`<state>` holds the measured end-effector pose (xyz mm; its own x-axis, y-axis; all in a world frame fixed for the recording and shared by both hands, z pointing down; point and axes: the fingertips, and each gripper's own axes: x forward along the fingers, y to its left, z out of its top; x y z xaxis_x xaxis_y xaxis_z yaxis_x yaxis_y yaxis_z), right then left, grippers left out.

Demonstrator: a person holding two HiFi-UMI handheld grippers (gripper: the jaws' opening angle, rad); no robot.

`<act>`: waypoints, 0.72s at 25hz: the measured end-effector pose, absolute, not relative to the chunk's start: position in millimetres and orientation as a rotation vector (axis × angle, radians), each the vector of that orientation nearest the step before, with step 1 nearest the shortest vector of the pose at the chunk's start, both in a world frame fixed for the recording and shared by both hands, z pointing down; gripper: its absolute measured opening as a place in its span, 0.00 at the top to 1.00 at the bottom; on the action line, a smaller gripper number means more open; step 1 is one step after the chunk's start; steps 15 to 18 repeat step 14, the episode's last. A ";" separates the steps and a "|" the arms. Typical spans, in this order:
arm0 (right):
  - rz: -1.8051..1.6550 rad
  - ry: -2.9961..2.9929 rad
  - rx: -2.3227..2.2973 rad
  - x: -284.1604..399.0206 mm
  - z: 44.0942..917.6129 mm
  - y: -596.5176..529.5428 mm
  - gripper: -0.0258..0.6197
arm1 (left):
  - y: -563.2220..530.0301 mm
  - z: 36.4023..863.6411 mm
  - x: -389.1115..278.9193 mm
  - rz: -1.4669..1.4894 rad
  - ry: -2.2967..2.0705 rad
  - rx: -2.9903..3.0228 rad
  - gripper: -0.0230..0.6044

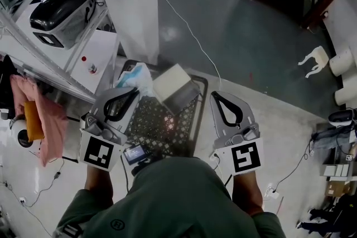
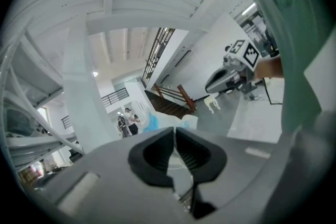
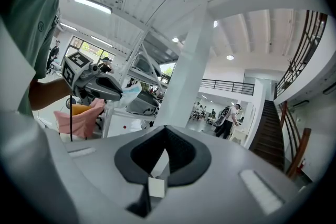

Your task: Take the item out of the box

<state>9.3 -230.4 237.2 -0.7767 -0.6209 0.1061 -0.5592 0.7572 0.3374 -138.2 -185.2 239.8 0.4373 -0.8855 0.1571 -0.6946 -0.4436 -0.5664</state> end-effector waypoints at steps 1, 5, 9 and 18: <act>-0.425 -2.743 0.933 8.7 237.6 -230.9 0.95 | -186.0 240.4 -138.5 -0.615 1.335 -2.276 0.93; -0.401 -2.744 0.936 6.8 239.6 -231.4 0.95 | -187.9 241.9 -138.7 -0.604 1.336 -2.281 0.94; -0.380 -2.743 0.947 6.7 242.5 -234.0 0.95 | -192.2 245.2 -138.1 -0.602 1.335 -2.282 0.93; -0.384 -2.738 0.962 -5.1 248.2 -241.2 0.95 | -202.0 254.4 -147.8 -0.619 1.317 -2.296 0.94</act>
